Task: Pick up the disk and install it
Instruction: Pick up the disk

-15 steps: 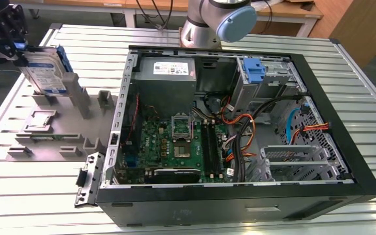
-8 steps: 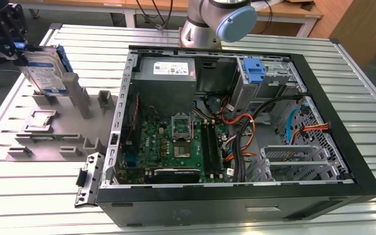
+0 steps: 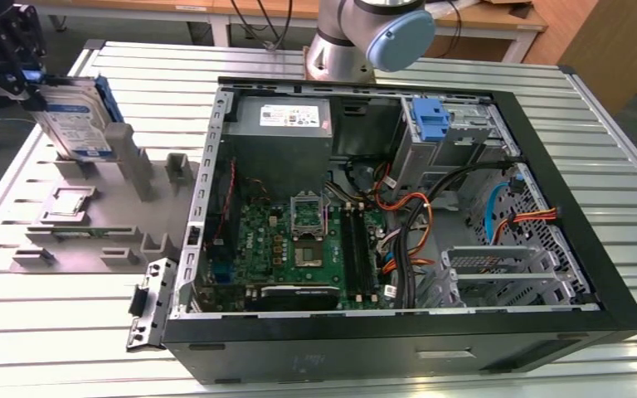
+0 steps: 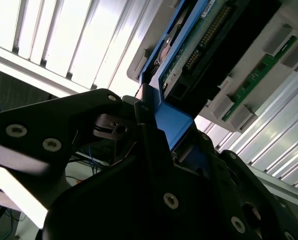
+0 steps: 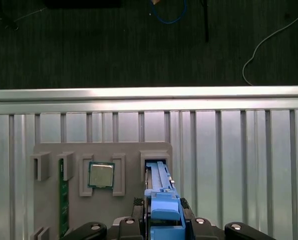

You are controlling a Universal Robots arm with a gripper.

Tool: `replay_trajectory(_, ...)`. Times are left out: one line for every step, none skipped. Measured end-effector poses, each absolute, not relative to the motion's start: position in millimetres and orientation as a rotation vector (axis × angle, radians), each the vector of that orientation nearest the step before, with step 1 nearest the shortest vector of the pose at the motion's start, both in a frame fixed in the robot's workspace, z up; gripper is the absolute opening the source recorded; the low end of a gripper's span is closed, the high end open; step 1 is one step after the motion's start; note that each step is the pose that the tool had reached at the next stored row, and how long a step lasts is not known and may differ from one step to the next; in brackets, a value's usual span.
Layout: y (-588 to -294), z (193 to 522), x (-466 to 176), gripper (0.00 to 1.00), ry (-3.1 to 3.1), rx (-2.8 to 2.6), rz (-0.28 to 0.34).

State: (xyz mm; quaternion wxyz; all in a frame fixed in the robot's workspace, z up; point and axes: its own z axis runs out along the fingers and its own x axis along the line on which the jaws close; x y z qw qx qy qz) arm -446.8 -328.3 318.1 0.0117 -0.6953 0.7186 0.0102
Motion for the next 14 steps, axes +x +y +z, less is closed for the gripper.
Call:
replay_trajectory(-328.3, 318.7, -446.8, 0.36, 2.241, -2.168, 0.032)
replay_trajectory(-328.3, 319.5, -446.8, 0.36, 2.241, -2.168, 0.032)
replay_trajectory(-328.3, 320.3, -446.8, 0.36, 2.241, -2.168, 0.032)
replay_trajectory(-328.3, 320.8, -446.8, 0.36, 2.241, -2.168, 0.032)
replay_trajectory(-328.3, 321.2, -446.8, 0.36, 2.241, -2.168, 0.031)
replay_trajectory(-328.3, 321.9, -446.8, 0.36, 2.241, -2.168, 0.032)
replay_trajectory(-328.3, 322.5, -446.8, 0.36, 2.241, -2.168, 0.032)
replay_trajectory(-328.3, 323.0, -446.8, 0.36, 2.241, -2.168, 0.032)
replay_trajectory(-328.3, 323.4, -446.8, 0.36, 2.241, -2.168, 0.031)
replay_trajectory(-328.3, 323.5, -446.8, 0.36, 2.241, -2.168, 0.031)
replay_trajectory(-328.3, 323.9, -446.8, 0.36, 2.241, -2.168, 0.031)
replay_trajectory(-328.3, 324.4, -446.8, 0.36, 2.241, -2.168, 0.032)
replay_trajectory(-328.3, 325.0, -446.8, 0.36, 2.241, -2.168, 0.032)
replay_trajectory(-328.3, 325.4, -446.8, 0.36, 2.241, -2.168, 0.032)
